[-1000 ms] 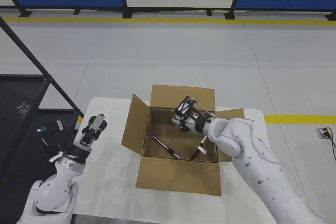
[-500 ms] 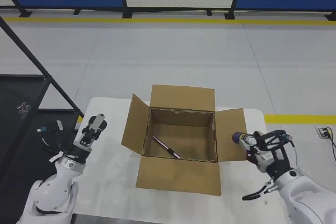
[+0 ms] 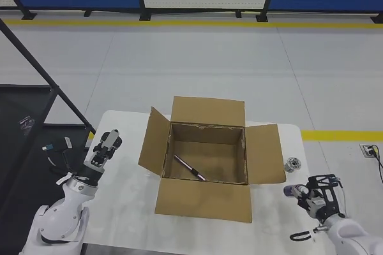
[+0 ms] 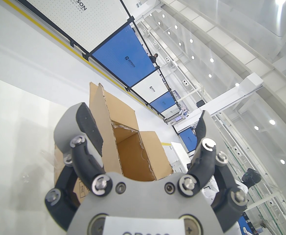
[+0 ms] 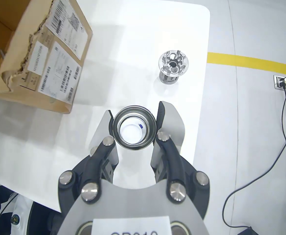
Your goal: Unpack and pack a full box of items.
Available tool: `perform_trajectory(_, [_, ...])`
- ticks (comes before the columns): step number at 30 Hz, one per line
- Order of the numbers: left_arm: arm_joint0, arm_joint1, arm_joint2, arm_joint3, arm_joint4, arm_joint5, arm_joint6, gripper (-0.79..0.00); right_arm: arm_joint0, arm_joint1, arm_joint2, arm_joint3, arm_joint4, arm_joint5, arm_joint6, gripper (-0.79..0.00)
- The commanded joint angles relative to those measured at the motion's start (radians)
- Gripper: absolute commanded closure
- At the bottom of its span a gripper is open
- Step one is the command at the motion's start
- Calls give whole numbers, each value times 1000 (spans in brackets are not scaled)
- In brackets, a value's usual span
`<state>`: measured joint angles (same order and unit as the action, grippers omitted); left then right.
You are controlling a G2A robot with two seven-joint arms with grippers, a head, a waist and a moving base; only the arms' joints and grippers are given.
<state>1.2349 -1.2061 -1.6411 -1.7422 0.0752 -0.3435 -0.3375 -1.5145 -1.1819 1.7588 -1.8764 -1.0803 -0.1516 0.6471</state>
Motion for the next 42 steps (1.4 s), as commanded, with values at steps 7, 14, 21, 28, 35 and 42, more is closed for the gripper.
perform_trajectory(7, [0, 0, 0, 0, 0, 0, 0, -785, 148, 5, -49, 172, -12, 0, 53, -74])
perform_trajectory(14, [0, 0, 0, 0, 0, 0, 0, -785, 215, 9, -78, 252, -12, -9, 71, -203])
perform_trajectory(21, [0, 0, 0, 0, 0, 0, 0, -785, 221, 12, -82, 252, -3, 3, 76, -499])
perform_trajectory(28, [0, 0, 0, 0, 0, 0, 0, -785, 155, 14, -43, 161, 39, 21, 14, -616])
perform_trajectory(35, [0, 0, 0, 0, 0, 0, 0, -785, 55, 9, 103, 45, 383, -105, -214, -785])
perform_trajectory(42, [0, 0, 0, 0, 0, 0, 0, -785, 56, 12, 133, 77, 514, -240, -237, -785])
